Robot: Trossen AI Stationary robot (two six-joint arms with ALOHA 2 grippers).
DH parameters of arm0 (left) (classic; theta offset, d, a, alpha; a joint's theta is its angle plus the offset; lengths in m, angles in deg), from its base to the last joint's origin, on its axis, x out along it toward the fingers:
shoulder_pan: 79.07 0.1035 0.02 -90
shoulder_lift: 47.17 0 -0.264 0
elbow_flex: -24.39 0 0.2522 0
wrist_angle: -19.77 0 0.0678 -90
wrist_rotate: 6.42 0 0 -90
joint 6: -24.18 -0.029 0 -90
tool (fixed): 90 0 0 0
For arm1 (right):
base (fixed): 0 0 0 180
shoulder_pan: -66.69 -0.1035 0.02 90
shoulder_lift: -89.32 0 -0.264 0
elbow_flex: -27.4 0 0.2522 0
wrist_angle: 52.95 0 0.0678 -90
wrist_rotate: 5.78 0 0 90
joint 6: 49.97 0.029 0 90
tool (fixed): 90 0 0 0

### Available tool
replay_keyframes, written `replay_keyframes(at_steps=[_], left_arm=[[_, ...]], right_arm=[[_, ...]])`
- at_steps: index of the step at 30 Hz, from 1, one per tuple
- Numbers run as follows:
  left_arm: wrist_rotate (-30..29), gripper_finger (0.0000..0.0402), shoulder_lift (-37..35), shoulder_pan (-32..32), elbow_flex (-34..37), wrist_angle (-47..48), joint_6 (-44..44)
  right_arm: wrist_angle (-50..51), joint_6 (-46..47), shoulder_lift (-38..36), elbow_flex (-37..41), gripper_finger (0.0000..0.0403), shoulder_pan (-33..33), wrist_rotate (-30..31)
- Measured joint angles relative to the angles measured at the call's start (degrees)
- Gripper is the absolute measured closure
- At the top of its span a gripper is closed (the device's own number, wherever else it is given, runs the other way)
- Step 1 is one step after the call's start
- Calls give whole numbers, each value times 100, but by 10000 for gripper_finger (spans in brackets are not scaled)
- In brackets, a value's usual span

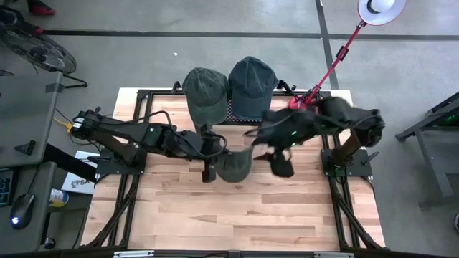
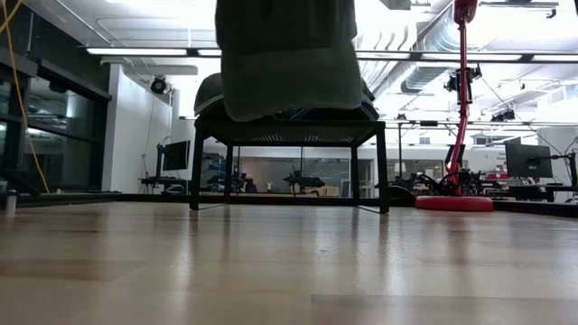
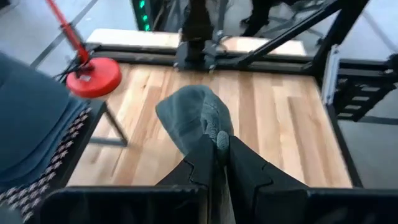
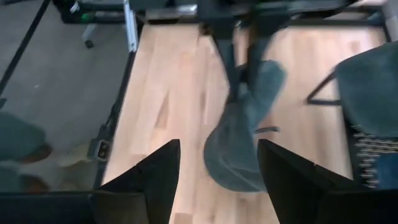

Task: Pick & Place hat
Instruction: Stack the dark green cap on top of the other dark green caps on the shelf

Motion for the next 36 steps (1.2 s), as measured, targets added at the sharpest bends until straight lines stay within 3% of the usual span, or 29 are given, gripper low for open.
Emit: replay_keyframes(at_steps=[11,18,27,36], left_arm=[[-948,381,-24,141,-1907,2251,100],[-991,381,-26,744,-2986,2837,-305],[353,381,-22,2257,-3781,3297,-1042],[2987,381,57,4306,-3846,3736,-1107]], right_arm=[[55,-814,-870,-2,194,488,793],[122,-1197,-1048,-4,194,871,971],[273,-1286,-1065,-4,194,1266,1017],[320,-992,-1065,-2,194,1373,1161]])
